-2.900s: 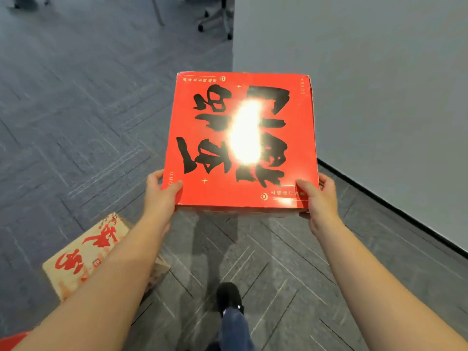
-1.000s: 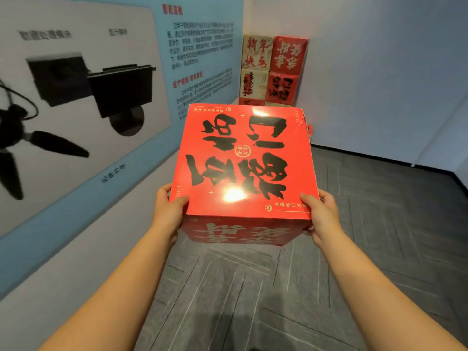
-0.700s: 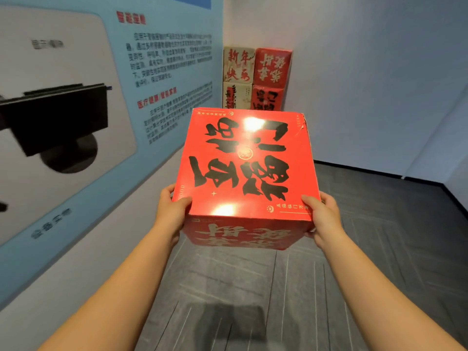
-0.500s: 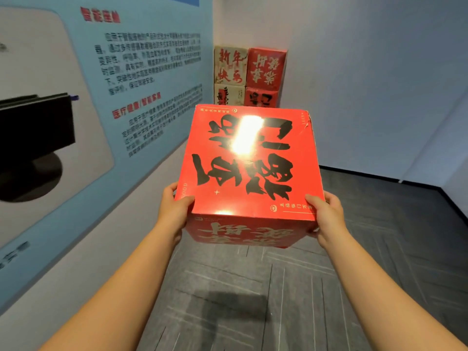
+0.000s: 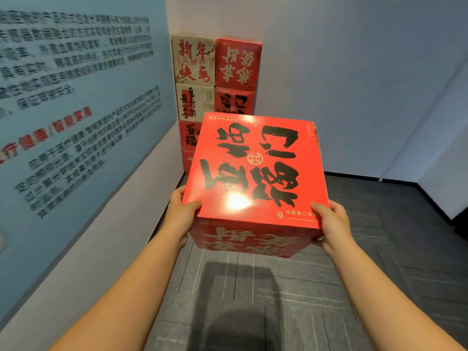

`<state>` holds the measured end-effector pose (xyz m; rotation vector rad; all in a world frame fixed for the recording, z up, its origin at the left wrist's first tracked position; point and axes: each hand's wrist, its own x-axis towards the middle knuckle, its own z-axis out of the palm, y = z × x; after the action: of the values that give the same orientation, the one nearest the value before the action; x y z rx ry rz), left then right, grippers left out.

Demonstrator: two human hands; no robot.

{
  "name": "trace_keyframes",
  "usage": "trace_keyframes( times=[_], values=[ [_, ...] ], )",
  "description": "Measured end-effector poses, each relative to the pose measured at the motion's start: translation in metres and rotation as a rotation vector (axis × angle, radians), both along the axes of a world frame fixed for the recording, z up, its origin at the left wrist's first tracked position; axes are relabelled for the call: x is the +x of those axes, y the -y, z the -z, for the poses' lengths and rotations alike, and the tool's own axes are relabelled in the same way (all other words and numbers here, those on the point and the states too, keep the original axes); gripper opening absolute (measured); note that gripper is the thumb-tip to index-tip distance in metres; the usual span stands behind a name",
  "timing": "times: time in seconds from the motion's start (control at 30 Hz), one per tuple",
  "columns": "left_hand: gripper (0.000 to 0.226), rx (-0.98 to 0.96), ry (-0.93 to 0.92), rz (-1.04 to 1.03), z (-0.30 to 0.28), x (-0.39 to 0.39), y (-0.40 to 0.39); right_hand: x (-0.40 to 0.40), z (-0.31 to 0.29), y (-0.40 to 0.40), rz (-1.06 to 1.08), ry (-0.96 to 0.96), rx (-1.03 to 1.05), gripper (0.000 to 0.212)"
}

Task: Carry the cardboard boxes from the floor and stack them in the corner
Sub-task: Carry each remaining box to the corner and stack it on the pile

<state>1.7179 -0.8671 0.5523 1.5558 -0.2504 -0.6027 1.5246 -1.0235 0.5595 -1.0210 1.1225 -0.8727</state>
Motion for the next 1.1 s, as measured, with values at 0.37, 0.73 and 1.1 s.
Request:
trace_keyframes(
  times=[0.37,0.73,1.1],
  values=[
    [0.039,0.057,-0.038,0.163,0.013,0.126,0.176,0.104,0.008,0.152,0.138,-0.028,0.031,0.039],
    [0.038,0.07,-0.076,0.189,0.039,0.207,0.383,0.183,0.027,0.359,0.118,-0.084,0.064,0.04],
    [0.042,0.122,-0.132,0.261,0.047,0.265,0.556,0.244,0.037,0.538,0.138,-0.139,0.082,0.04]
  ],
)
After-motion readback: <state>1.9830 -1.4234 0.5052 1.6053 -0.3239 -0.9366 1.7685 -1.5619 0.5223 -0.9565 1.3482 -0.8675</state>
